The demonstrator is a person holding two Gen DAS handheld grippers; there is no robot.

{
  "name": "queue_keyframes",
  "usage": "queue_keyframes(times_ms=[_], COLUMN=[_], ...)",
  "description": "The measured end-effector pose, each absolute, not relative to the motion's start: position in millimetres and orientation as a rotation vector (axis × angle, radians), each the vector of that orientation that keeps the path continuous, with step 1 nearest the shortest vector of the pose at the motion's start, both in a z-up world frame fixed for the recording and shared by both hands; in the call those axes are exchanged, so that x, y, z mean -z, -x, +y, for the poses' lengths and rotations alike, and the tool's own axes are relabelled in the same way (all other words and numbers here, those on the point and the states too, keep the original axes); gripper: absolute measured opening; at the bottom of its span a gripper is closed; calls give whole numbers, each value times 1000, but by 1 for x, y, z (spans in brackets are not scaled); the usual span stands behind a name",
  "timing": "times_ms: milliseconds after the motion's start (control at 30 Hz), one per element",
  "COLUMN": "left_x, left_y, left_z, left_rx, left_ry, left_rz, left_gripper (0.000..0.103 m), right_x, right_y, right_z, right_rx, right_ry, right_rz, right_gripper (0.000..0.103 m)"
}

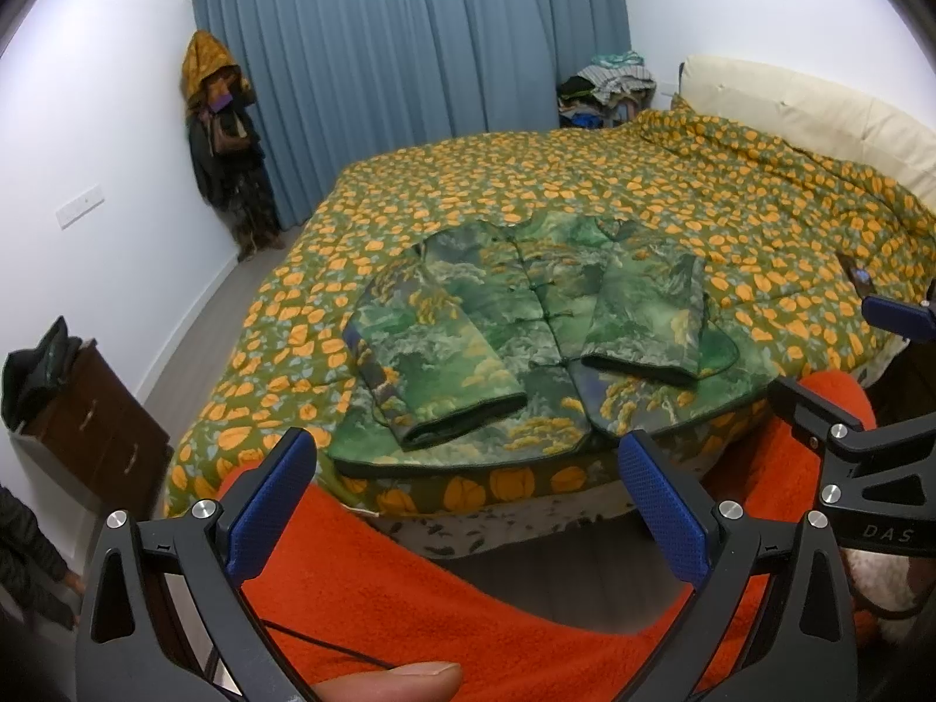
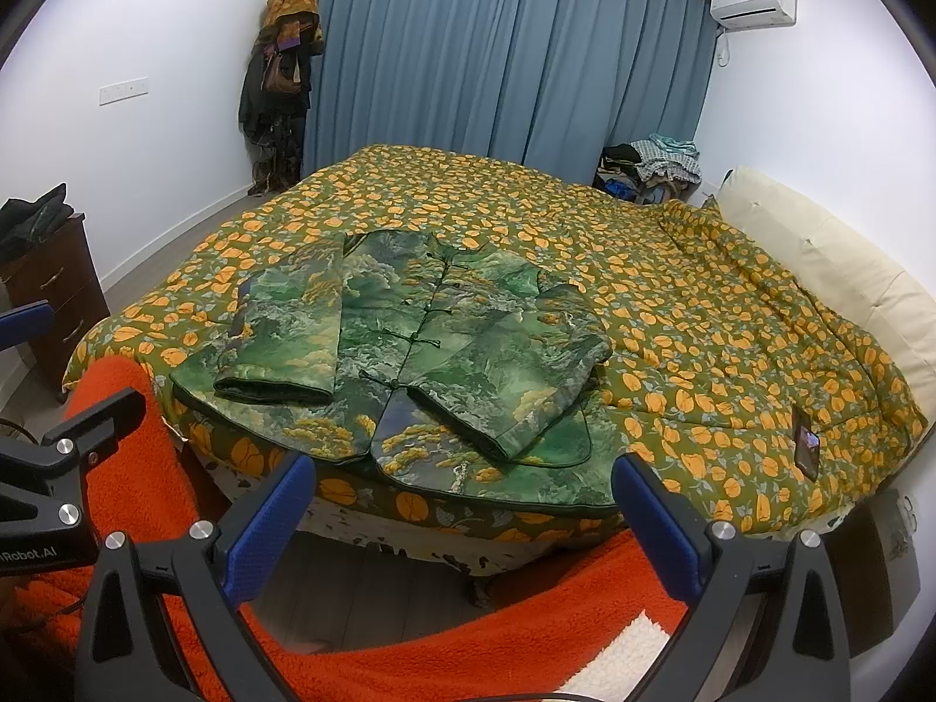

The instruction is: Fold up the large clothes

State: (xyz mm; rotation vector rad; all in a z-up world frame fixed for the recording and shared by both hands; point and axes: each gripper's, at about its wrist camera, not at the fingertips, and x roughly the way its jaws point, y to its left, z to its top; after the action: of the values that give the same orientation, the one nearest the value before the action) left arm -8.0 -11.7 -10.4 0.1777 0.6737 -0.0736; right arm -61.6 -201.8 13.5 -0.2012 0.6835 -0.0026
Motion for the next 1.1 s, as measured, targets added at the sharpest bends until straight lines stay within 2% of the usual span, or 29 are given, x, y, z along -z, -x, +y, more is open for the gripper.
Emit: queue_keyframes(times_ms=[1100], left_x=[12], left_y=[12], left_z=[-14], left_rx=[70], left_ry=[-196], left_rz=[671], left_gripper=[103], right_x=[-10], right_y=[58], right_z=[-196], right_rx=[-4], right_ry=[199], right_rz=[699], right_gripper=[103])
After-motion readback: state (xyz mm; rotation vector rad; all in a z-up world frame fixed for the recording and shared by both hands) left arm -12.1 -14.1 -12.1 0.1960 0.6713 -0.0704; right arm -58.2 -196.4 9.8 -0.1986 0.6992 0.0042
